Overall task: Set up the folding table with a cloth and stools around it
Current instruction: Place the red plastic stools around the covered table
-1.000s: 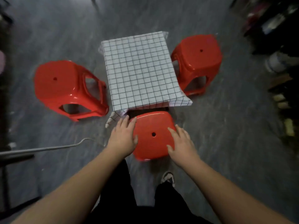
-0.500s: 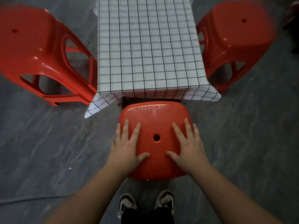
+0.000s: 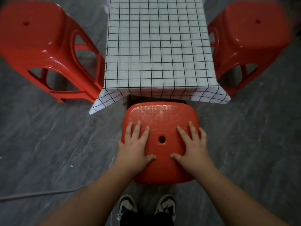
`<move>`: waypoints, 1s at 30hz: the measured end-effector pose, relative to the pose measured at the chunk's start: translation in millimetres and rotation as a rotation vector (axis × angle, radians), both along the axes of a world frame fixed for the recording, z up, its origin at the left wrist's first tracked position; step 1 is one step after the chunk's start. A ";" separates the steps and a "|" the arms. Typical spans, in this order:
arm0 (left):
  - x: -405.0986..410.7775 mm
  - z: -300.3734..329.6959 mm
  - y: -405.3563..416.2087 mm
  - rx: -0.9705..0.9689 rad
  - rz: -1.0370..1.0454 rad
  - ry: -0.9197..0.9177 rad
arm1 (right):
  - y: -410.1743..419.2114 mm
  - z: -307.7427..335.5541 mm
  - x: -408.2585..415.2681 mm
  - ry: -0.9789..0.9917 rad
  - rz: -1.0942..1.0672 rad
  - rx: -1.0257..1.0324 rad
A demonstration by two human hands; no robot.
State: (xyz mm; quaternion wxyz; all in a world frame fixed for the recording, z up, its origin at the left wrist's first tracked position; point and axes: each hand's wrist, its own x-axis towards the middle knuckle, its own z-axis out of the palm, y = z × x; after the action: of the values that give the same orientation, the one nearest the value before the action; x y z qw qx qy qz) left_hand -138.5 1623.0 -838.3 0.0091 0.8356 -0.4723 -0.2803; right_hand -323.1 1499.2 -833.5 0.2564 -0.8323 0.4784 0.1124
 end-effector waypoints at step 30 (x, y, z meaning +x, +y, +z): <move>-128.1 12.6 134.3 -0.018 0.021 -0.036 | 130.6 12.3 -125.3 -0.035 0.025 -0.057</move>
State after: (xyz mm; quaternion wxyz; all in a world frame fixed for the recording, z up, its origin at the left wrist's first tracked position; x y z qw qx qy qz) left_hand -266.6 1757.3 -825.7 0.0111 0.8452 -0.4663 -0.2610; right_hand -448.4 1629.8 -821.2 0.2392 -0.8470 0.4666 0.0874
